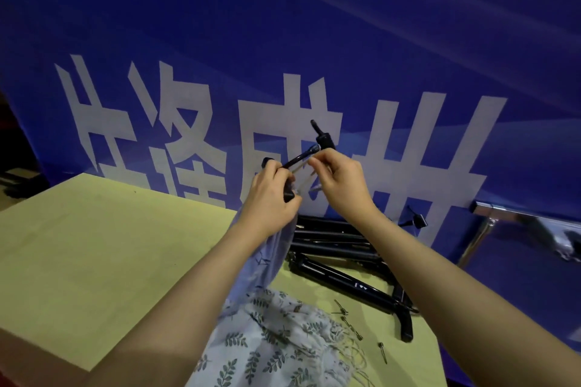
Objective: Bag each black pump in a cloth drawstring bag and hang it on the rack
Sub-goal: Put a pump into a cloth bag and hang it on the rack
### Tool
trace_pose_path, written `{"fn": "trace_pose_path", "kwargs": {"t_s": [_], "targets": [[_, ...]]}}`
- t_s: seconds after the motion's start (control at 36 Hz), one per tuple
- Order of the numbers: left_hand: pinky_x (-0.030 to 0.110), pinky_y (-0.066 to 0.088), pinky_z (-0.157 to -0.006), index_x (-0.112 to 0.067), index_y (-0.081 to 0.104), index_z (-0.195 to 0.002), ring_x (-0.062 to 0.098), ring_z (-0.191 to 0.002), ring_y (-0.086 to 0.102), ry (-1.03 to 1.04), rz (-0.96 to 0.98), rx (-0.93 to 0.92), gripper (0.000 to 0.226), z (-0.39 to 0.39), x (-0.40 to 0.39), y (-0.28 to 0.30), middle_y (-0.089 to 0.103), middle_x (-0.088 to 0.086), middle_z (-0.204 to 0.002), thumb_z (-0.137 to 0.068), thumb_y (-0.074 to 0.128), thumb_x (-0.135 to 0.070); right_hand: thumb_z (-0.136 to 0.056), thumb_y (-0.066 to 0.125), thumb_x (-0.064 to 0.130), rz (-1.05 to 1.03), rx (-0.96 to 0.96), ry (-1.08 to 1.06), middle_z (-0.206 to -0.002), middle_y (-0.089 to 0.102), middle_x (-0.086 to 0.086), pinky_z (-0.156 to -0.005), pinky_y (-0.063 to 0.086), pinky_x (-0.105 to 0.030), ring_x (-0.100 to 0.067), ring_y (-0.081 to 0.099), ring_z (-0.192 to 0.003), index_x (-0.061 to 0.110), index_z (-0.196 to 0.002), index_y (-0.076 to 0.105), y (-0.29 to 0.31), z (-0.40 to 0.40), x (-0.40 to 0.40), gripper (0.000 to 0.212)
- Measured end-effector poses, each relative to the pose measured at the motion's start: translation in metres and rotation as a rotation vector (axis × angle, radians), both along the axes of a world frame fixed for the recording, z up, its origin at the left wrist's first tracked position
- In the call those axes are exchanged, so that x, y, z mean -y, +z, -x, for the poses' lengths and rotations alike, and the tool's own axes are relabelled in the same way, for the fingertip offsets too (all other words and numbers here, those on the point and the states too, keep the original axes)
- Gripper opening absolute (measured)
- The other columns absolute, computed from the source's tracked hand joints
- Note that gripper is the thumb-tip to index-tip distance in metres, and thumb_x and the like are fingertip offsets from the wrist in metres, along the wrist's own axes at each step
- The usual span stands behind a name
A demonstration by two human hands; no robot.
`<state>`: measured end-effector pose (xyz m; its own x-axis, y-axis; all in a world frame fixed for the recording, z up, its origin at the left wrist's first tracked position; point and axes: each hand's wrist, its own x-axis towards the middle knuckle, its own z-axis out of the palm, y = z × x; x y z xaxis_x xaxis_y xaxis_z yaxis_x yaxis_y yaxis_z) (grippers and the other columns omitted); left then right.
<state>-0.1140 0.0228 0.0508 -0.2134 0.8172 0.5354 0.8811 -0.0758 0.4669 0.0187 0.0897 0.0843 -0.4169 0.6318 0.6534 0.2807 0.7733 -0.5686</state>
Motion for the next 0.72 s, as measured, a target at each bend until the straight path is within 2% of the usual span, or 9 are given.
{"fn": "trace_pose_path", "kwargs": {"t_s": [0.08, 0.17, 0.25, 0.33, 0.39, 0.5, 0.58, 0.67, 0.72], "targets": [[0.034, 0.042, -0.088, -0.013, 0.052, -0.106, 0.024, -0.100, 0.048, 0.043, 0.033, -0.011, 0.025, -0.004, 0.001, 0.000, 0.042, 0.003, -0.115, -0.086, 0.060, -0.025, -0.096, 0.052, 0.024, 0.039, -0.008, -0.033, -0.076, 0.058, 0.010, -0.059, 0.047, -0.024, -0.003, 0.053, -0.064, 0.013, -0.099, 0.063, 0.004, 0.001, -0.003, 0.016], [0.033, 0.040, -0.089, -0.014, 0.051, -0.107, 0.026, -0.102, 0.050, 0.072, 0.065, 0.014, 0.025, -0.007, 0.002, -0.005, 0.042, 0.003, -0.116, -0.087, 0.060, -0.027, -0.098, 0.048, 0.024, 0.184, -0.026, -0.018, -0.078, 0.061, 0.000, -0.060, 0.047, -0.028, -0.009, 0.054, -0.064, 0.011, -0.096, 0.061, 0.006, 0.001, -0.003, 0.019], [0.035, 0.040, -0.091, -0.016, 0.048, -0.109, 0.027, -0.102, 0.052, 0.060, 0.127, 0.010, 0.029, -0.009, 0.003, -0.014, 0.040, 0.002, -0.117, -0.087, 0.058, -0.031, -0.101, 0.040, 0.027, 0.313, 0.011, -0.022, -0.071, 0.056, -0.002, -0.060, 0.047, -0.031, -0.012, 0.051, -0.061, 0.015, -0.082, 0.055, 0.005, 0.002, -0.002, 0.027], [0.036, 0.042, -0.090, -0.019, 0.046, -0.112, 0.026, -0.103, 0.052, 0.069, 0.162, 0.028, 0.036, -0.012, 0.004, -0.022, 0.039, 0.000, -0.116, -0.084, 0.060, -0.036, -0.102, 0.036, 0.029, 0.464, -0.064, -0.012, -0.064, 0.049, 0.001, -0.050, 0.043, -0.021, -0.010, 0.048, -0.054, 0.018, -0.072, 0.047, 0.006, 0.002, -0.001, 0.034], [0.037, 0.041, -0.090, -0.020, 0.045, -0.113, 0.028, -0.102, 0.052, 0.079, 0.148, 0.073, 0.041, -0.015, 0.003, -0.021, 0.040, 0.001, -0.116, -0.085, 0.059, -0.046, -0.102, 0.037, 0.030, 0.536, -0.107, 0.025, -0.060, 0.045, 0.001, -0.045, 0.037, -0.021, -0.009, 0.042, -0.048, 0.017, -0.071, 0.047, 0.008, 0.001, -0.002, 0.035], [0.040, 0.041, -0.090, -0.028, 0.039, -0.126, 0.033, -0.105, 0.051, 0.094, 0.190, 0.124, 0.046, -0.022, -0.002, -0.010, 0.042, 0.004, -0.119, -0.088, 0.052, -0.051, -0.099, 0.045, 0.031, 0.439, -0.025, -0.004, -0.052, 0.043, 0.002, -0.043, 0.031, -0.018, -0.002, 0.037, -0.038, 0.012, -0.071, 0.055, 0.013, -0.002, -0.003, 0.035], [0.042, 0.044, -0.091, -0.031, 0.048, -0.122, 0.036, -0.106, 0.049, 0.127, 0.285, 0.070, 0.039, -0.027, -0.006, -0.005, 0.039, 0.004, -0.118, -0.090, 0.045, -0.053, -0.092, 0.057, 0.029, 0.324, 0.024, -0.020, -0.053, 0.051, -0.004, -0.048, 0.043, -0.022, -0.001, 0.046, -0.043, 0.001, -0.073, 0.062, 0.017, -0.004, -0.006, 0.034], [0.041, 0.040, -0.094, -0.025, 0.059, -0.113, 0.034, -0.107, 0.045, 0.170, 0.324, 0.020, 0.035, -0.034, -0.008, -0.002, 0.037, 0.005, -0.121, -0.093, 0.043, -0.050, -0.089, 0.060, 0.033, 0.247, 0.153, -0.069, -0.058, 0.058, -0.003, -0.065, 0.053, -0.040, -0.013, 0.054, -0.055, 0.012, -0.069, 0.061, 0.017, -0.006, -0.008, 0.029], [0.039, 0.036, -0.097, -0.020, 0.061, -0.109, 0.032, -0.108, 0.044, 0.194, 0.322, -0.022, 0.035, -0.037, -0.008, -0.001, 0.037, 0.006, -0.122, -0.095, 0.041, -0.045, -0.091, 0.059, 0.032, 0.195, 0.180, -0.111, -0.053, 0.053, 0.004, -0.060, 0.049, -0.036, -0.011, 0.051, -0.051, 0.018, -0.066, 0.055, 0.016, -0.007, -0.007, 0.029]]}}
